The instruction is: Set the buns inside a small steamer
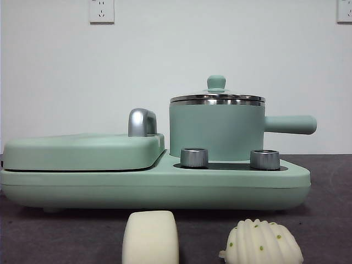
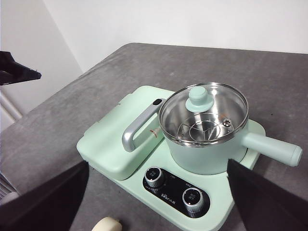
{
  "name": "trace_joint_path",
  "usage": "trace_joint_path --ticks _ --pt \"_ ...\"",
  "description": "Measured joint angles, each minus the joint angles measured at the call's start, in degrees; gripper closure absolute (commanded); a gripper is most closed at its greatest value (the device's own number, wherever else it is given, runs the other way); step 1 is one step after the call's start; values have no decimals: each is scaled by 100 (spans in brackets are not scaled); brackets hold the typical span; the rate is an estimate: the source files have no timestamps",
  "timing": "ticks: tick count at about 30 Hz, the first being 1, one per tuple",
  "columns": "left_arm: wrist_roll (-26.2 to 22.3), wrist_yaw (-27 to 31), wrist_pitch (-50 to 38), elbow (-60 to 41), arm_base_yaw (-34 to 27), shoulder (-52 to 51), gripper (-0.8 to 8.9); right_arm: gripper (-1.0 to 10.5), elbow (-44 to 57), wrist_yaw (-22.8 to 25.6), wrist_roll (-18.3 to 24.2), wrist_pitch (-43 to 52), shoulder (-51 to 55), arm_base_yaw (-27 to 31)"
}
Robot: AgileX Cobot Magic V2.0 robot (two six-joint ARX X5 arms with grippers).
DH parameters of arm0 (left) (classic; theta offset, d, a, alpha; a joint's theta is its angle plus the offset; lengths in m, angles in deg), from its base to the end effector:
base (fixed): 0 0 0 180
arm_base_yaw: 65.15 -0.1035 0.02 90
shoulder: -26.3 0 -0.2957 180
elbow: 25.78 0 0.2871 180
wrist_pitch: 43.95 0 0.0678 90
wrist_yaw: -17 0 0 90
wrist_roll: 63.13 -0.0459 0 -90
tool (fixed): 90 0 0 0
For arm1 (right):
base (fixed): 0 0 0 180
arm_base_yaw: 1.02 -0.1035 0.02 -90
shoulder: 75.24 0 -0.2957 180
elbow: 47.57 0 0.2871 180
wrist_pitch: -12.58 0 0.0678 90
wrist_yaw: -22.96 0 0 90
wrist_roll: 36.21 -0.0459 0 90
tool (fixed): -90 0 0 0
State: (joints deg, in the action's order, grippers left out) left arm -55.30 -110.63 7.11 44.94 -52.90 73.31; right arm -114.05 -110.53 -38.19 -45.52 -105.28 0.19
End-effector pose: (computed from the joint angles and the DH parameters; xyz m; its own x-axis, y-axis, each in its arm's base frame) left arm 0.1638 -0.0643 0.3874 0.5579 -0.7459 -0.3639 0.6303 0.6660 -0.3989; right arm 0.0896 0.0297 0.3847 0.6887 0.6738 -0.2678 -0.6110 0.7381 0.2860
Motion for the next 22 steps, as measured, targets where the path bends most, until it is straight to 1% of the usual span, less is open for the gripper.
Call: trace_joint_path --ticks 4,7,13,16,22 --pt "146 -4 -52 164 98 254 283 486 0 -13 -127 0 0 2" --pt "227 -4 9 544 201 684 285 486 0 -133 -153 0 0 2" --pt "219 -4 264 1609 603 1829 285 486 0 -208 -195 0 0 0" --pt "153 -4 549 2225 813 2455 285 486 0 -284 -197 0 0 0" --pt "-155 50 1130 3414 1292 3781 285 486 0 -286 -197 0 0 0"
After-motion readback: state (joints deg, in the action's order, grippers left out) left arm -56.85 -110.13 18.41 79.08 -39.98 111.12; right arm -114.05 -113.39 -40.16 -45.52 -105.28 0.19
